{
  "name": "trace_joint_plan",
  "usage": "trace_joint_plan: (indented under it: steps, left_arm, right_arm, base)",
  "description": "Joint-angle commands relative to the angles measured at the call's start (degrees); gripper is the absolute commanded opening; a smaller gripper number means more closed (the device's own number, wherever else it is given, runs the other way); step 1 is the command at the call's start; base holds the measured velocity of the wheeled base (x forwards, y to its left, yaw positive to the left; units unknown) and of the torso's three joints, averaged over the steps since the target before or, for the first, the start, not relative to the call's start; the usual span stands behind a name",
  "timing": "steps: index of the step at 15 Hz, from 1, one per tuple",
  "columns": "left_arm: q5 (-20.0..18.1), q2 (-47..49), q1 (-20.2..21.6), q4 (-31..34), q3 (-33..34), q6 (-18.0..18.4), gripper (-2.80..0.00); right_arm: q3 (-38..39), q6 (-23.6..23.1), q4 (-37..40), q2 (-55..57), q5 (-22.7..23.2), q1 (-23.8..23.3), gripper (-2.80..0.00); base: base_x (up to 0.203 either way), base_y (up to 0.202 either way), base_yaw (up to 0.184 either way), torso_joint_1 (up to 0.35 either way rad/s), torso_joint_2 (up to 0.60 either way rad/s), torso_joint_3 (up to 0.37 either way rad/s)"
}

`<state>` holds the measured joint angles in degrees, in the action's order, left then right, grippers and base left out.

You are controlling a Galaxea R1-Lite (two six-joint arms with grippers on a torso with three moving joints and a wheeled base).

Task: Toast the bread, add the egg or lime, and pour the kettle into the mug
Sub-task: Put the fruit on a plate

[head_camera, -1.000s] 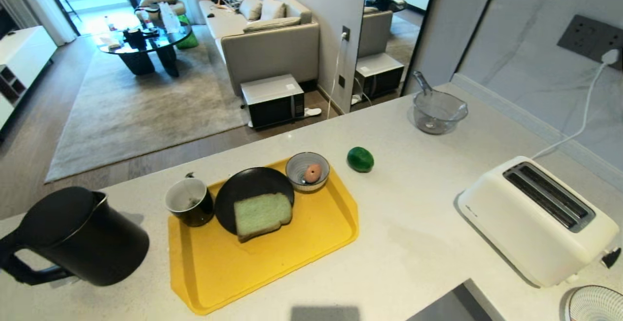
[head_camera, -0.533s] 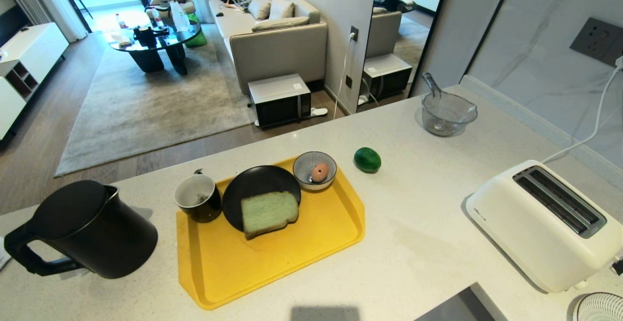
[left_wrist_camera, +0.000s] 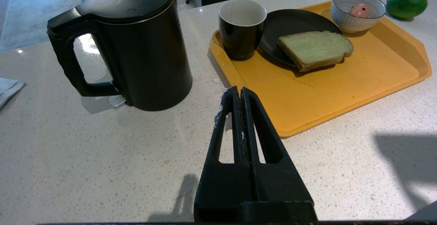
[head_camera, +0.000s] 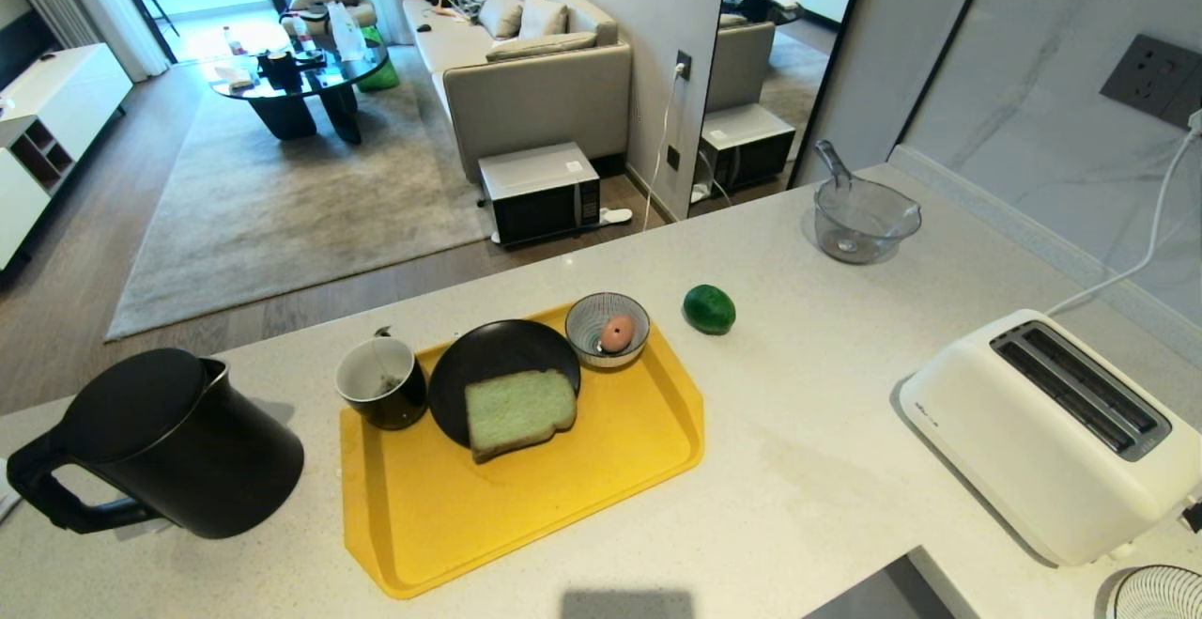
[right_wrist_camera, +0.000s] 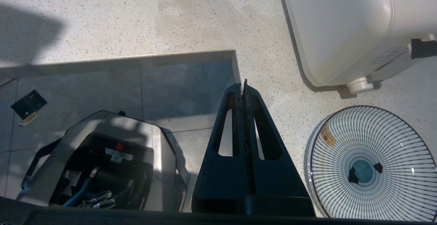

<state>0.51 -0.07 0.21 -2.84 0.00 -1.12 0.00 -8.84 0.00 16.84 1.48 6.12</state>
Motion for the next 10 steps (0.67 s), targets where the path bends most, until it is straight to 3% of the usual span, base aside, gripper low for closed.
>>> trace_joint_plan:
  steps: [1,4,7,10]
  left_arm:
    - [0.02,-0.10,-0.03,-0.06,0.88,-0.02,-2.80]
    - [0.02,-0.10,0.04,-0.06,0.88,-0.02,-2.80]
    - [0.02,-0.10,-0.03,-0.06,0.88,-0.02,-2.80]
    - [0.02,-0.10,0.06,-0.06,0.88,-0.02,-2.80]
  right_arm:
    - [-0.48,1.06,-0.64,0.23,0.02,0.47,-2.80]
    - [-9.82,4.62,-2.22,2.46,0.14,0.89,-2.80]
    - [-18.88,5.09,0.24,13.80,0.84,4.08,-2.80]
    - [-27.42,0.94,1.05,30.76,1.02,7.53,-2.80]
  base:
    - [0.000,0.000,0.000,0.000,0.00,0.000]
    - [0.000,0.000,0.000,0.000,0.00,0.000]
    - [0.000,0.000,0.000,0.000,0.00,0.000]
    - [0.000,0.000,0.000,0.000,0.00,0.000]
